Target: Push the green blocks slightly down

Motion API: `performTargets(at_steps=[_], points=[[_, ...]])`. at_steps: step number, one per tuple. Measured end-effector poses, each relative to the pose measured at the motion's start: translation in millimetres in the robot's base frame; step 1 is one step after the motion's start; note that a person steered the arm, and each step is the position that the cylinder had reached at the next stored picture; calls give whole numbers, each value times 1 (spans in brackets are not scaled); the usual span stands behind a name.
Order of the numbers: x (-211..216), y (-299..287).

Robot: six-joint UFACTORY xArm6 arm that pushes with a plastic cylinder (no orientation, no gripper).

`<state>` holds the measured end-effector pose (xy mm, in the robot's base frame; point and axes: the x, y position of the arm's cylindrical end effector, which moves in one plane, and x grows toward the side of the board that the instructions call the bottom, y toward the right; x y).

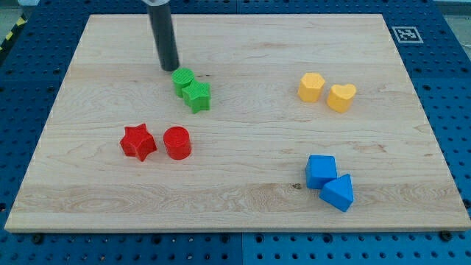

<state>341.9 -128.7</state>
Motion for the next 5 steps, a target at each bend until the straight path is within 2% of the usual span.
performTargets(at_steps=[2,5], points=[[8,21],[50,46]])
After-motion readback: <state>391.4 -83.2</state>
